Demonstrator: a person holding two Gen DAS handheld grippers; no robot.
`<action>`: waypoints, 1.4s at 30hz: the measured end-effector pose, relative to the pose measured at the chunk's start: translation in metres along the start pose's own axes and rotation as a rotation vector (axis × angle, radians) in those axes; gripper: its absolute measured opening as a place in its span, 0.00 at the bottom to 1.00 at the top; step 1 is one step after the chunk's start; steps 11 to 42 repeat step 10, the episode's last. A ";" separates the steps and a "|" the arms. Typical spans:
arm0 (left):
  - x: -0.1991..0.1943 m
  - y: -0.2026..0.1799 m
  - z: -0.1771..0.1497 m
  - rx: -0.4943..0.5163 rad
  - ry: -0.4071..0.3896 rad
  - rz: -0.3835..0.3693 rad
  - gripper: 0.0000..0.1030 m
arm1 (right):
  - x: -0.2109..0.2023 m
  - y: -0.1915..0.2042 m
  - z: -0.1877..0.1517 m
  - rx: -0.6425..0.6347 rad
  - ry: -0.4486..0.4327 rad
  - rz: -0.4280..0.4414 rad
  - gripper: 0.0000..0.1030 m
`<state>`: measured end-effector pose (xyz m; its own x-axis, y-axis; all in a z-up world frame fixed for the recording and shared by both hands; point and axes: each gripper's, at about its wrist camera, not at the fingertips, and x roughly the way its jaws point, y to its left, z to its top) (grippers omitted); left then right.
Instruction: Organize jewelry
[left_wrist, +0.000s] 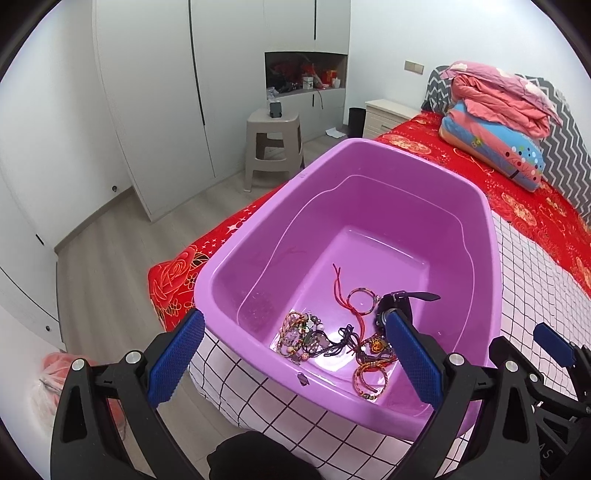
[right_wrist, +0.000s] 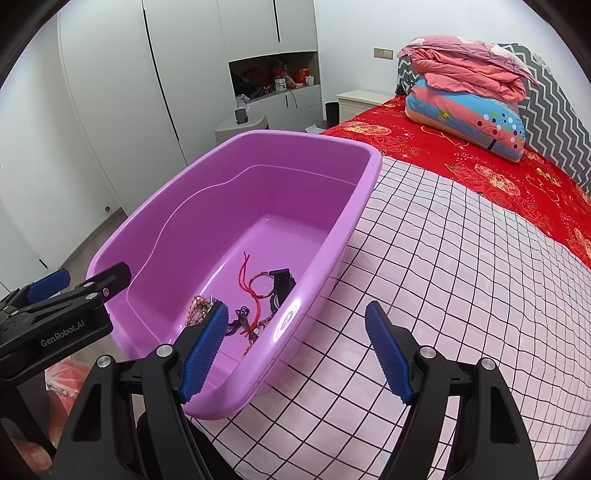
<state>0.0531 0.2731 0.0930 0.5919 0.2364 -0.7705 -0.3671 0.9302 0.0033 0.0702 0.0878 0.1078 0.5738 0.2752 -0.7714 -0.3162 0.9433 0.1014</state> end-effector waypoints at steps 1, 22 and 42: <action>0.000 0.000 0.000 -0.004 0.006 0.000 0.94 | 0.000 0.000 0.000 0.000 0.000 0.000 0.71; 0.003 0.004 -0.001 -0.032 0.030 0.012 0.94 | 0.002 0.002 -0.003 -0.001 0.002 0.006 0.71; 0.003 0.004 -0.001 -0.032 0.030 0.012 0.94 | 0.002 0.002 -0.003 -0.001 0.002 0.006 0.71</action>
